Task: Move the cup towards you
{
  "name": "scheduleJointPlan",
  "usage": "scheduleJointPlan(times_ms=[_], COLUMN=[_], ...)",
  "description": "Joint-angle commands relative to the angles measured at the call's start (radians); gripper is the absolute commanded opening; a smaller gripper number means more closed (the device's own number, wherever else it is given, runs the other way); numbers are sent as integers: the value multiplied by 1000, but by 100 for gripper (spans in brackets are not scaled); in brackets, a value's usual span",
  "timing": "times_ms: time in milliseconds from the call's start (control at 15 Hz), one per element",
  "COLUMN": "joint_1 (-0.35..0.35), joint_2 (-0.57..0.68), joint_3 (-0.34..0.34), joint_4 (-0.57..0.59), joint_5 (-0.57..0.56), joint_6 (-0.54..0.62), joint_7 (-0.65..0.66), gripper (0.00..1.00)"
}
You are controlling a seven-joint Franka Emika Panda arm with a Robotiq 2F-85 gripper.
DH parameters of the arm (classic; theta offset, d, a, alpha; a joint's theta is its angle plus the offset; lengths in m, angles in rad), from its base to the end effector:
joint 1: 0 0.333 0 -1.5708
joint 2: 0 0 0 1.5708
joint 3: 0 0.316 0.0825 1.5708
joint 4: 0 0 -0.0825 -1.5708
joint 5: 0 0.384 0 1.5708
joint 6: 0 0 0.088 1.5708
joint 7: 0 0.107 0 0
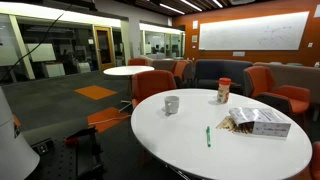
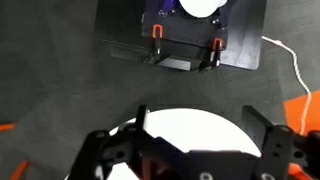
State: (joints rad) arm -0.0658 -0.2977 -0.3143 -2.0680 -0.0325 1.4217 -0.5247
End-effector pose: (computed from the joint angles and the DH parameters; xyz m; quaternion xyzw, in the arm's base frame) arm 0.3916 -0.1736 0.5265 -0.9795 -0.0861 0.1501 0.1033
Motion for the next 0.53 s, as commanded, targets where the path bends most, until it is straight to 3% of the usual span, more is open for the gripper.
scheduleJointPlan(times_ms=[0, 467], joint_1=[-23, -21], joint_2=[3, 8], joint_3=[19, 29], joint_4=[2, -7], joint_5=[5, 32], joint_6=[-2, 30], joint_7=[-6, 28], gripper=[100, 100])
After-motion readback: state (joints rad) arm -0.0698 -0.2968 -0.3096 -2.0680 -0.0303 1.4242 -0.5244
